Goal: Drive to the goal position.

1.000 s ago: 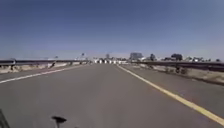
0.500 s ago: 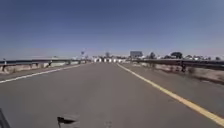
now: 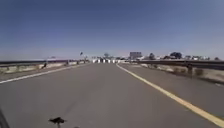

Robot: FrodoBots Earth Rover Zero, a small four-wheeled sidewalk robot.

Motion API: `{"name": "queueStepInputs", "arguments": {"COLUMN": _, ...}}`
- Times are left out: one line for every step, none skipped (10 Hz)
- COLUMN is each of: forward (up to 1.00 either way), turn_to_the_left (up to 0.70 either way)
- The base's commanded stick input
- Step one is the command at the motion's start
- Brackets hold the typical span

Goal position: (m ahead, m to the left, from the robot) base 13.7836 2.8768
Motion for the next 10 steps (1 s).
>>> {"name": "queueStepInputs", "arguments": {"forward": 1.0, "turn_to_the_left": 0.0}}
{"name": "queueStepInputs", "arguments": {"forward": 1.0, "turn_to_the_left": 0.0}}
{"name": "queueStepInputs", "arguments": {"forward": 1.0, "turn_to_the_left": 0.0}}
{"name": "queueStepInputs", "arguments": {"forward": 1.0, "turn_to_the_left": 0.0}}
{"name": "queueStepInputs", "arguments": {"forward": 1.0, "turn_to_the_left": 0.0}}
{"name": "queueStepInputs", "arguments": {"forward": 1.0, "turn_to_the_left": 0.0}}
{"name": "queueStepInputs", "arguments": {"forward": 1.0, "turn_to_the_left": 0.0}}
{"name": "queueStepInputs", "arguments": {"forward": 1.0, "turn_to_the_left": 0.0}}
{"name": "queueStepInputs", "arguments": {"forward": 1.0, "turn_to_the_left": 0.0}}
{"name": "queueStepInputs", "arguments": {"forward": 1.0, "turn_to_the_left": 0.0}}
